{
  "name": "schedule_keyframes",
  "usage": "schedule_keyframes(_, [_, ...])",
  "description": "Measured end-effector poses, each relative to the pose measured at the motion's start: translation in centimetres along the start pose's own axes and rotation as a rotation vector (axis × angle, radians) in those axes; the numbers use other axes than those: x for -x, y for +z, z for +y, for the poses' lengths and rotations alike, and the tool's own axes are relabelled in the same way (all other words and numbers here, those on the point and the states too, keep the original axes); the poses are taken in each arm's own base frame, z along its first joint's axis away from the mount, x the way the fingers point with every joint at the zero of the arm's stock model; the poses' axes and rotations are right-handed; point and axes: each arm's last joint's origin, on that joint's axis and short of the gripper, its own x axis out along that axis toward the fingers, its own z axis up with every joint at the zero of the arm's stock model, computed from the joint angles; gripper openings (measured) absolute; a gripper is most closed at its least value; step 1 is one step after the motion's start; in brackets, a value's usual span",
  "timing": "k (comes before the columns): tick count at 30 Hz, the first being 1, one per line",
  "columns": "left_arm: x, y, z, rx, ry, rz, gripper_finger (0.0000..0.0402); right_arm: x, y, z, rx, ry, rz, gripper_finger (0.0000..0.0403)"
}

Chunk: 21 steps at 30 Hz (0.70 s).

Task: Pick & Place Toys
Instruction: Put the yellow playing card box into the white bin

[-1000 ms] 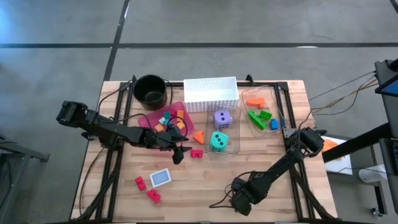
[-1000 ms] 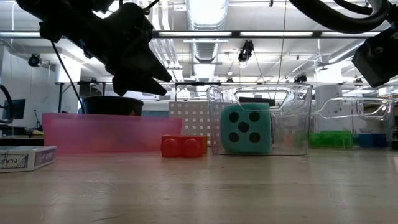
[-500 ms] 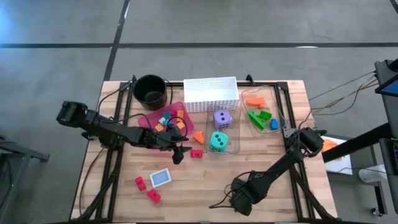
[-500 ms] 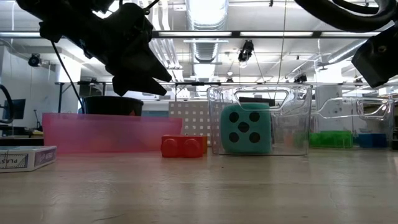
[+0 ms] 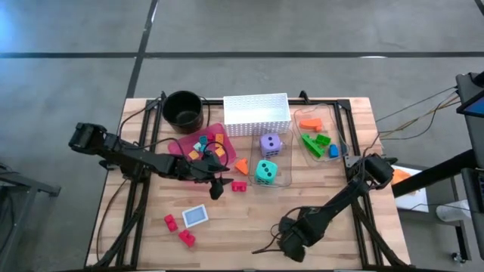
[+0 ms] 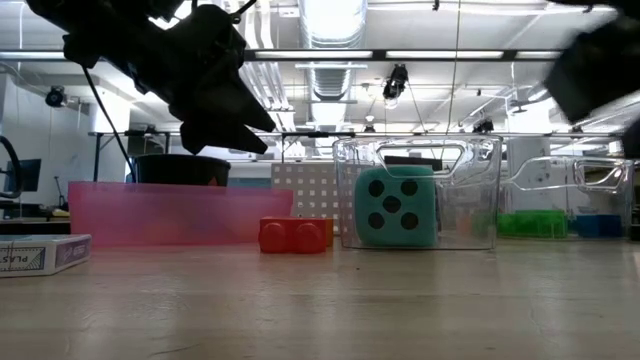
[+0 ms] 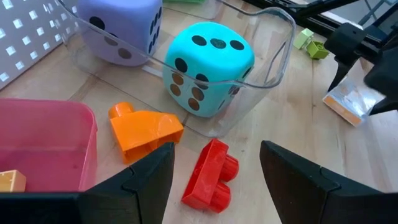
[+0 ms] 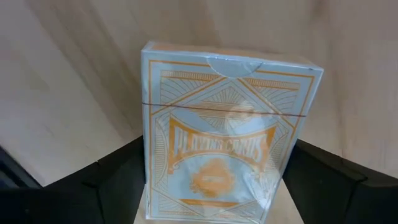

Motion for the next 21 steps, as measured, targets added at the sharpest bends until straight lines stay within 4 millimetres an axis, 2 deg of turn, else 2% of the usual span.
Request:
schedule_keyframes(7, [1.1,0.6,0.0,0.0,0.0,0.003,0.0242,3.4,1.2,-1.3,0.031,0.036,-0.115,0.0304])
schedule_keyframes(13, [3.5,1.3,0.4,-0.003,0.005,0.012,0.0242,8.3,3.2,-3.4,0.091,0.108,-0.27,0.0321])
schedule_keyframes(17, [5.1,1.9,0.5,0.004,-0.008,-0.012,0.0243,11.9,5.1,-6.4,0.123,0.11,-0.411,0.0318])
schedule_keyframes(21, [6.3,2.4,0.7,0.015,-0.022,-0.052,0.0242,15.0,8.1,-10.8,0.109,0.043,-0.571,0.0306])
